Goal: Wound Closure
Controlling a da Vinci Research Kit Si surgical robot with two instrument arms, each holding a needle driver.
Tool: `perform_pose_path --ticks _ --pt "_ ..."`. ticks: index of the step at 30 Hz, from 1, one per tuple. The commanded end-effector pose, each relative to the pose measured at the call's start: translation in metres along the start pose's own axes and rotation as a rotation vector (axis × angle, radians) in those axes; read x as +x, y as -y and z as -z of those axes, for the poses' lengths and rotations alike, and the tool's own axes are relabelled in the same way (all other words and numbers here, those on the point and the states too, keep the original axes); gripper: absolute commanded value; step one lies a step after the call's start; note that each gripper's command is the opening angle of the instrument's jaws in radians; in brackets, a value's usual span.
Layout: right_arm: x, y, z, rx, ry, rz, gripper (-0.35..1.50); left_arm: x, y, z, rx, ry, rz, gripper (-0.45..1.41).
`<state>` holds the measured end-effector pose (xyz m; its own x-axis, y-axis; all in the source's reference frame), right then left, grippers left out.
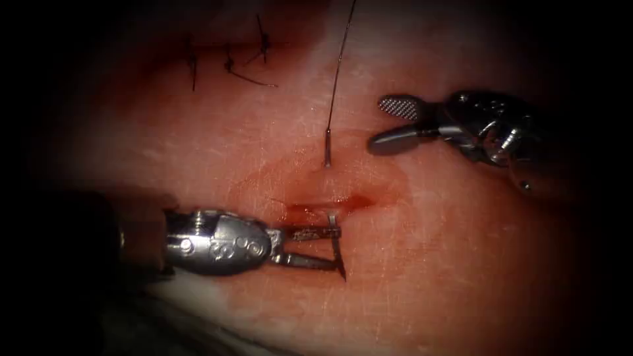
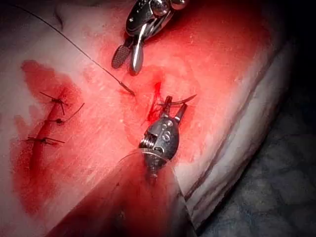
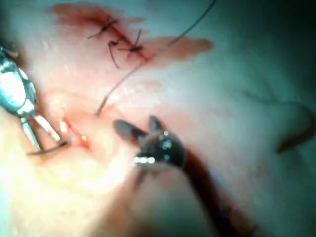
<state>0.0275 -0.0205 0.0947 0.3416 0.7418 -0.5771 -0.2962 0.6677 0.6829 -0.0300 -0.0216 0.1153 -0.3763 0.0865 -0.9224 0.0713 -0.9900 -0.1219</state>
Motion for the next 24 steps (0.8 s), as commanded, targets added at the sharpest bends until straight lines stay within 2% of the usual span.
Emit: perform_pose_path --ticks 1,6,11,14,16,17,18,19,20,24 --pt "-0.0004 -0.0001 -0.0010 0.002 0.000 -0.005 0.98 -0.0006 -0.0005 -0.0009 -0.008 -0.003 0.000 0.32" --pt "-0.0006 -0.0002 -0.0011 0.003 -0.005 -0.016 0.98 -0.0006 -0.0008 -0.0015 -0.010 -0.002 -0.002 0.32" --pt "-0.0008 -0.0001 -0.0013 0.001 -0.005 -0.020 0.96 -0.0004 -0.0007 -0.0021 -0.005 0.000 0.000 0.44" --pt "-0.0009 -0.0001 -0.0014 0.001 -0.005 -0.019 0.96 -0.0004 -0.0006 -0.0022 -0.005 0.000 0.006 0.42" --pt "-0.0009 -0.0001 -0.0014 0.001 -0.005 -0.019 0.96 -0.0005 -0.0005 -0.0020 -0.007 0.000 0.023 0.27" --pt "-0.0009 -0.0001 -0.0014 0.001 -0.005 -0.019 0.96 -0.0006 -0.0004 -0.0019 0.009 0.008 0.065 0.12" --pt "-0.0009 -0.0001 -0.0014 0.001 -0.004 -0.025 0.96 -0.0007 -0.0004 -0.0017 0.047 0.024 0.147 -0.20" --pt "-0.0009 -0.0001 -0.0014 0.001 -0.004 -0.025 0.96 -0.0007 -0.0004 -0.0015 0.072 0.033 0.172 -0.37" --pt "-0.0009 0.0000 -0.0014 0.001 -0.004 -0.025 0.96 -0.0007 -0.0004 -0.0013 0.092 0.040 0.185 -0.45" --pt "-0.0009 0.0003 -0.0014 0.006 -0.002 -0.025 0.93 -0.0003 -0.0006 -0.0005 0.090 0.037 0.256 -0.45"
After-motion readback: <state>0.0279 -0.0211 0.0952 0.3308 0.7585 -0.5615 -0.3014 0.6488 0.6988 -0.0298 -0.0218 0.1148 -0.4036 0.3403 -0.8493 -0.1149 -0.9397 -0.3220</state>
